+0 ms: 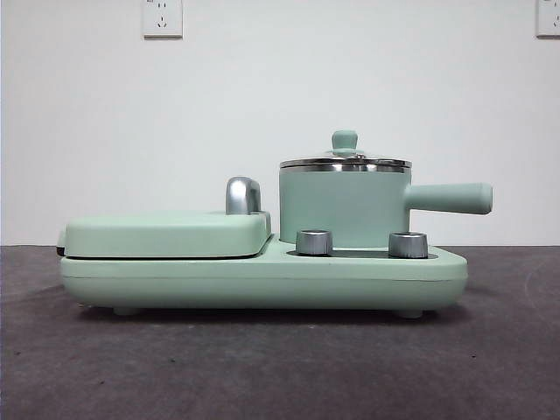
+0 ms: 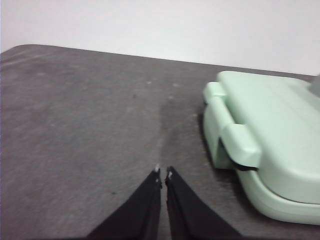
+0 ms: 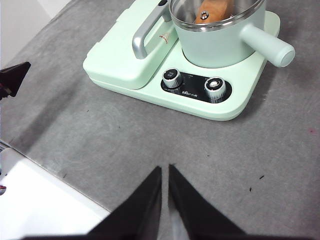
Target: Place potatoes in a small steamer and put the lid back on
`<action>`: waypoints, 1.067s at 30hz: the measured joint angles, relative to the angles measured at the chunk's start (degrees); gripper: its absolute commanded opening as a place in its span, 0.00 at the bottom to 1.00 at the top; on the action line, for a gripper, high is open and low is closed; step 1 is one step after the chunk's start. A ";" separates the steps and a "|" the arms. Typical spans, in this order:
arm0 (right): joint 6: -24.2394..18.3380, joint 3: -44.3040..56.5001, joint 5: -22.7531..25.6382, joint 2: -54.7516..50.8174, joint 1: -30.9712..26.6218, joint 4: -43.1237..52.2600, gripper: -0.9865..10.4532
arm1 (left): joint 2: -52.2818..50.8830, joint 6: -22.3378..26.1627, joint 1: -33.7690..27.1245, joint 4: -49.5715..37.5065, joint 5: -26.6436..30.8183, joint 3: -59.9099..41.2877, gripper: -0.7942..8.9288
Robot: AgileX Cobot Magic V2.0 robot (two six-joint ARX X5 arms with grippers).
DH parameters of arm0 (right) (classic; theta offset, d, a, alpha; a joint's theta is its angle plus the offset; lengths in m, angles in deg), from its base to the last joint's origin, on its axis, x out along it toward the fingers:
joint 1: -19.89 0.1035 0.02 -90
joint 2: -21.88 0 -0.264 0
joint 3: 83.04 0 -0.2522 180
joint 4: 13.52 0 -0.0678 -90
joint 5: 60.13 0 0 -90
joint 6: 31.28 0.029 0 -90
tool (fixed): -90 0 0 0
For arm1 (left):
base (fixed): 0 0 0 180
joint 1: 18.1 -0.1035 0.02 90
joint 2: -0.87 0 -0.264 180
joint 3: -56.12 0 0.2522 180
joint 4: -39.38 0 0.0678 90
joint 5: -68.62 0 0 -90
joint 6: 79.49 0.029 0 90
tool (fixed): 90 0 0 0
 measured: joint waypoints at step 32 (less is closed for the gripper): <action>0.00 0.00 0.00 0.00 0.00 0.00 0.10 | 0.04 5.97 -3.37 1.22 -0.42 0.00 0.10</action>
